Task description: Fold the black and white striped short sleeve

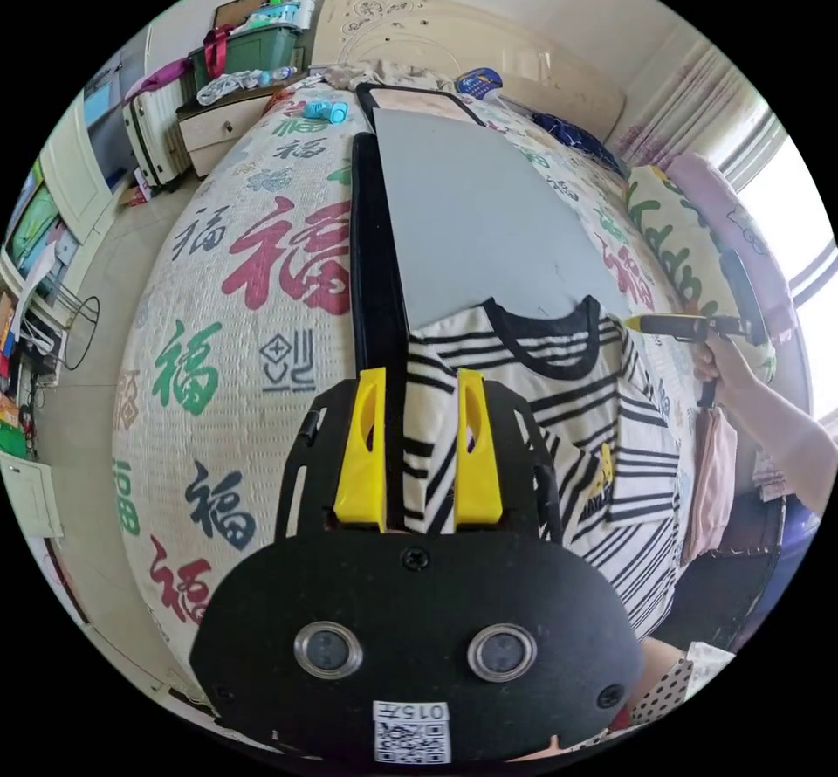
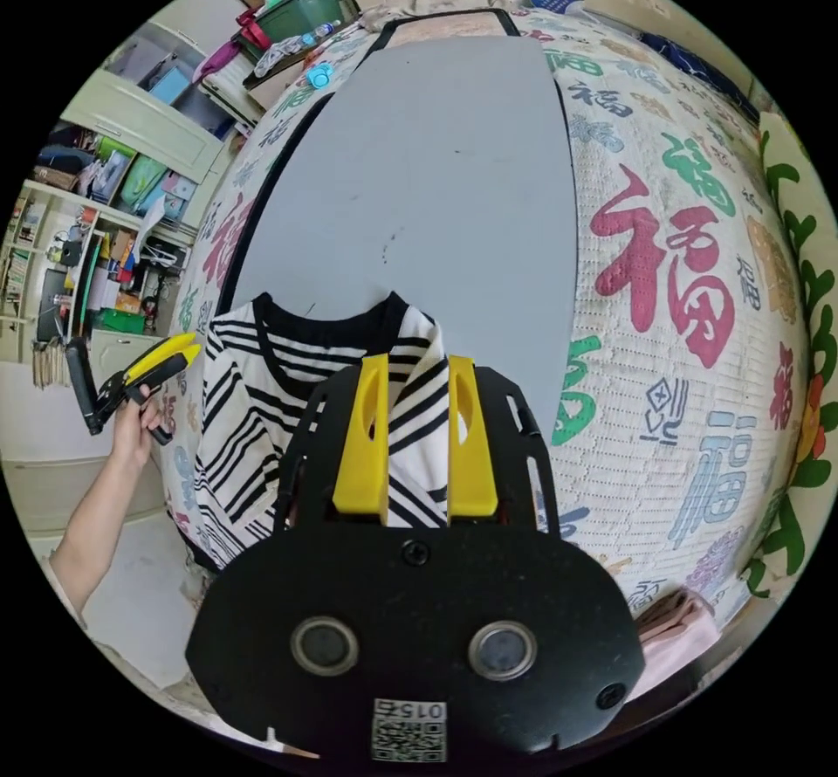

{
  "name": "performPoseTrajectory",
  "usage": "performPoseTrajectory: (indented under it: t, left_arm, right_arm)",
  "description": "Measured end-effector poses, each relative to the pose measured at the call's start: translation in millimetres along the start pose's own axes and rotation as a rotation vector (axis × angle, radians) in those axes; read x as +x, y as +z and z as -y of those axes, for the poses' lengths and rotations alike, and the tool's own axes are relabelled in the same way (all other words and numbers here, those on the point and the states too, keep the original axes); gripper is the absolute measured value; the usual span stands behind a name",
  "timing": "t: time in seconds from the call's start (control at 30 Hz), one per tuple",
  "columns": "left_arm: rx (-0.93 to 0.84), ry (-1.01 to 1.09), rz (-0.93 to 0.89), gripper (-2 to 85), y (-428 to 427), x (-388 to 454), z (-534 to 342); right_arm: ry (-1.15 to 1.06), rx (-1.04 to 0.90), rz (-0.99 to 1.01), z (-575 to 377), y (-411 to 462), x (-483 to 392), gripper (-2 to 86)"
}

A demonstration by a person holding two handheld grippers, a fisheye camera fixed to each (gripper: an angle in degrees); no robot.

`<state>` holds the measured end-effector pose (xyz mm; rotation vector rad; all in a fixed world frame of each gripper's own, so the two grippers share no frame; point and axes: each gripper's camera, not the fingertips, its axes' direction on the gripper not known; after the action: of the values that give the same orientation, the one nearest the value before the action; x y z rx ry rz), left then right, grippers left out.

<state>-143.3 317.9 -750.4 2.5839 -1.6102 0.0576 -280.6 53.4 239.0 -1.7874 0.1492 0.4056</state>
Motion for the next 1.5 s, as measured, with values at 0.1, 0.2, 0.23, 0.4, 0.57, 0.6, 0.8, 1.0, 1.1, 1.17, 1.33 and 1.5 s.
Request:
performPoseTrajectory:
  t: [0.1, 0.2, 0.23, 0.4, 0.57, 0.6, 0.8, 1.0, 1.1, 1.17, 1.33, 1.5]
  left_arm:
    - [-0.079, 0.009, -0.018, 11.1, 37.4, -8.2, 30.8]
    - [-0.147, 0.01, 0.027, 6.7, 63.5, -13.9, 39.6]
    - [-0.161, 0.022, 0.041, 4.5, 68.9, -16.3, 40.4]
    - [-0.188, 0.05, 0.004, 1.3, 74.4, -31.0, 47.0]
    - [-0.125, 0.064, -0.033, 0.6, 59.7, -41.6, 67.2]
    - [-0.115, 0.058, -0.039, 0.6, 57.6, -43.3, 70.6]
    - [0.017, 0.09, -0.158, 0.5, 18.1, -51.8, 76.7]
    - [0.047, 0.308, -0.321, 0.5, -59.0, -30.1, -37.7]
    - [-0.069, 0.356, -0.515, 0.6, -68.6, -24.7, -128.7]
    - [-0.193, 0.285, -0.606, 0.7, -58.5, -22.1, -204.0]
    - [-0.517, 0.362, -0.554, 1.4, -14.2, 29.3, -322.2]
    - [-0.735, 0.54, -0.385, 4.3, 30.2, 74.0, -382.8]
  right_arm:
    - [0.028, -0.072, 0.01, 1.2, 3.8, -2.9, 8.7]
    - [0.033, -0.088, -0.081, -9.0, -5.2, -0.8, 2.1]
    - [0.022, -0.095, -0.07, -13.5, -12.1, 1.5, 1.0]
    - [-0.005, -0.1, -0.098, -30.2, -52.8, 13.5, -0.7]
    - [-0.003, -0.068, -0.075, -35.5, -108.8, 26.5, -1.0]
    - [0.016, -0.059, -0.051, -35.1, -116.4, 31.2, -1.0]
    - [-0.096, 0.057, 0.058, -79.0, -209.1, 35.9, -1.0]
    - [-0.378, 0.022, 0.154, -246.6, -290.2, 14.9, -0.9]
    - [-0.418, -0.201, 0.25, -339.9, -277.8, 11.1, -0.9]
    - [-0.438, -0.327, 0.277, -411.3, -255.3, 6.2, -0.9]
    - [-0.405, -0.581, 0.263, -517.0, -174.9, 6.7, -0.7]
    - [-0.532, -0.804, 0.033, -579.9, -106.2, -5.5, 0.1]
